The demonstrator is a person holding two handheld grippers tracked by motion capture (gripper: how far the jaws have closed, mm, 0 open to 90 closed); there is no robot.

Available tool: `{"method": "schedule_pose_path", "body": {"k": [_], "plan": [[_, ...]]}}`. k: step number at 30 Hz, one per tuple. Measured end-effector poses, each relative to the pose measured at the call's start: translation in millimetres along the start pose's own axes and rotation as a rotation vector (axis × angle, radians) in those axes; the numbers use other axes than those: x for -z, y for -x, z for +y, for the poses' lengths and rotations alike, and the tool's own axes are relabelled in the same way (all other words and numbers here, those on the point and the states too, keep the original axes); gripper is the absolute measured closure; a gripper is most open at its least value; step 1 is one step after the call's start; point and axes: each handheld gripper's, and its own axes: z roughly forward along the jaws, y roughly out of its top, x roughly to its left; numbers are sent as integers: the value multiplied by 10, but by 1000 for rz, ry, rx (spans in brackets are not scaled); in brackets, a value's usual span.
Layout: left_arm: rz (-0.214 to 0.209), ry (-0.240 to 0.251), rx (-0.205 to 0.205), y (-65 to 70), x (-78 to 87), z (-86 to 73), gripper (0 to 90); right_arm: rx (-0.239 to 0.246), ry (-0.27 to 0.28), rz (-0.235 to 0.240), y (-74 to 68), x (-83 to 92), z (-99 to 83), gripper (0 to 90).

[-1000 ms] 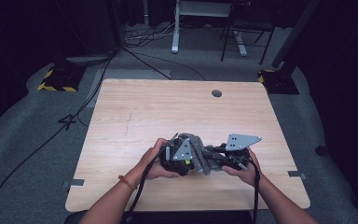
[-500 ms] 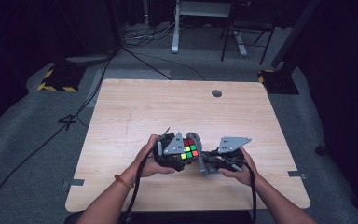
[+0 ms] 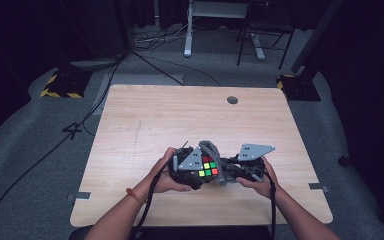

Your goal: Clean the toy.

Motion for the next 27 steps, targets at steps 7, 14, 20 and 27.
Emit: {"method": "schedule_pose_path", "body": {"k": [7, 14, 20, 27], "plan": [[26, 43, 26, -58, 83, -7, 334, -5, -33, 47, -25, -63, -19, 798], [24, 10, 32, -91, 53, -51, 332, 25, 16, 34, -73, 23, 36, 799], [50, -39, -6, -41, -6, -40, 331, 47, 70, 31, -99, 88, 76, 799], [21, -23, -6, -11, -34, -8, 334, 48, 51, -27, -70, 72, 89, 798]]}}
